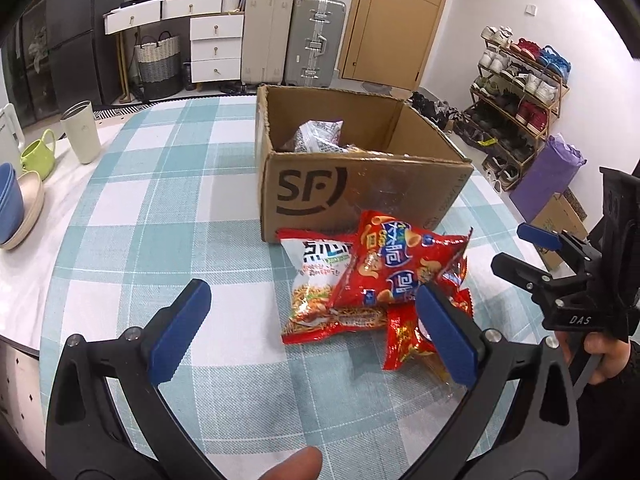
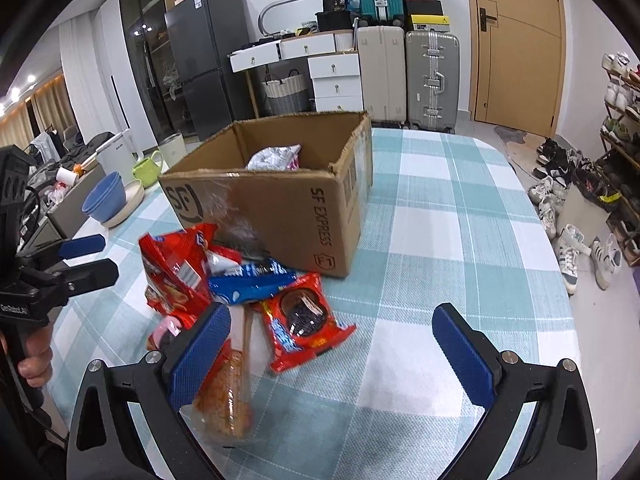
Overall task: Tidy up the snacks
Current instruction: 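Move both open tools back to the snacks beside the box, then grasp the red chip bag with the left tool while the right tool grasps the red cookie pack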
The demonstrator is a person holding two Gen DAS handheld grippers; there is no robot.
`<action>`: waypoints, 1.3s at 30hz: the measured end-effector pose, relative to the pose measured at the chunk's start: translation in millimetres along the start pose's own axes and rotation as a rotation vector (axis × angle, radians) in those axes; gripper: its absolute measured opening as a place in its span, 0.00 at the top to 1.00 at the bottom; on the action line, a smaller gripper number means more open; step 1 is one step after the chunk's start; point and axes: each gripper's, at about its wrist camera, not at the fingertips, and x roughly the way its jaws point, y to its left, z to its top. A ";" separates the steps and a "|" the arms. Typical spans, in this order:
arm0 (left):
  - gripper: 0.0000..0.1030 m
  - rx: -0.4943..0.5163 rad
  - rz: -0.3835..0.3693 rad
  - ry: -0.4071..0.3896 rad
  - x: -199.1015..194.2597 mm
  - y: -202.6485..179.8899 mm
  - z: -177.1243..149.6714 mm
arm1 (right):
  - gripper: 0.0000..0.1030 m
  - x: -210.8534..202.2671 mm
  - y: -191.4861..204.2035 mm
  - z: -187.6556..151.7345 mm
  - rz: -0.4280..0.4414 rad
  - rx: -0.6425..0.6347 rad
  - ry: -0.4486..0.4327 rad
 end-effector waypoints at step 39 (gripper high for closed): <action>0.03 0.017 -0.193 0.092 58.5 -39.0 20.8 | 0.01 75.7 -5.1 -5.6 0.045 -0.098 0.164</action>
